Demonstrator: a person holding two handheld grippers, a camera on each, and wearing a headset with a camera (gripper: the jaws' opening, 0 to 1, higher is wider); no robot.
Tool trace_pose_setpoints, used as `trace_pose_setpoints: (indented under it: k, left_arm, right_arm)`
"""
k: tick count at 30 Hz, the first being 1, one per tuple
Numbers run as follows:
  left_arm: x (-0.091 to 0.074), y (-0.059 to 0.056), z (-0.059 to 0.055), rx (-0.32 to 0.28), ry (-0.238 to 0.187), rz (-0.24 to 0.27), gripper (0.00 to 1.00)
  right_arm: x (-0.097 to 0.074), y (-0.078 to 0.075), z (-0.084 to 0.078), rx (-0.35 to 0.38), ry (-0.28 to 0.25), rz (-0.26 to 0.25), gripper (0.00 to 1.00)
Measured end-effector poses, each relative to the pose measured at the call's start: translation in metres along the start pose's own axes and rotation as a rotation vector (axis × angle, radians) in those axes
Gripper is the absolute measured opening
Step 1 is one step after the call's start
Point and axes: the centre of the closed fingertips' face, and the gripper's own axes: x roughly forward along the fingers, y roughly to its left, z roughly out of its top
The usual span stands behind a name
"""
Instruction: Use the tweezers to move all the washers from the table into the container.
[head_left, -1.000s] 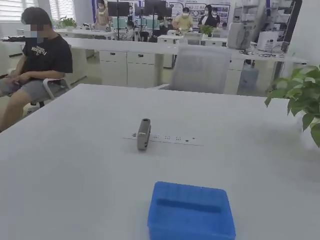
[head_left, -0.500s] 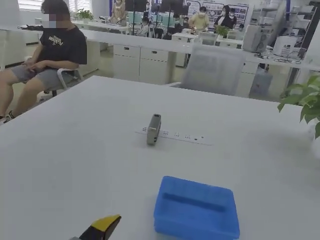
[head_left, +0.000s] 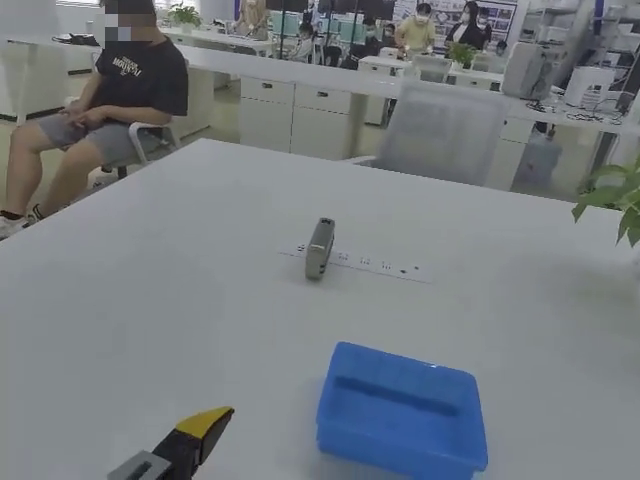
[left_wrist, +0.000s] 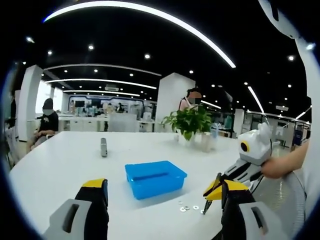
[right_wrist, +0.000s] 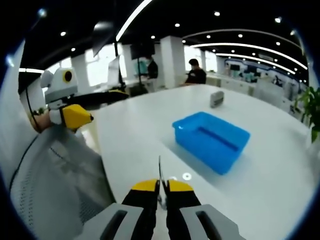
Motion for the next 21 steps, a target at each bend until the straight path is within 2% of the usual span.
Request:
trace_pose_setpoints:
  k: [4,7,9,12,14,17,21]
  left_arm:
    - [-0.001,0.003,-0.001,-0.013,0.003,0.015,0.95]
    - [-0.001,0.004,-0.001,-0.012,0.004,0.022,0.95]
    - [0.000,0.002,-0.001,0.011,0.008,0.019,0.95]
    - [0.000,0.002,-0.004,0.008,0.023,0.014,0.95]
    - [0.000,0.001,-0.003,0.002,0.018,0.012,0.95]
    - [-0.002,0.002,0.004,-0.006,-0.019,0.013,0.94]
    - [-0.002,0.002,0.007,-0.003,-0.039,0.012,0.93]
  right_arm:
    - [-0.002,-0.005,0.000,0.088,-0.012,-0.007,0.01]
    - [-0.007,-0.010,0.008,0.176,-0.066,-0.008,0.02]
    - [-0.010,-0.012,0.013,0.231,-0.087,0.009,0.02]
    - [-0.013,-0.022,0.020,0.217,-0.094,-0.016,0.02]
    - [-0.014,-0.028,0.030,0.212,-0.109,-0.023,0.02]
    - [-0.015,-0.039,0.044,0.200,-0.132,-0.030,0.02]
    - [-0.011,-0.057,0.062,0.186,-0.142,-0.037,0.02]
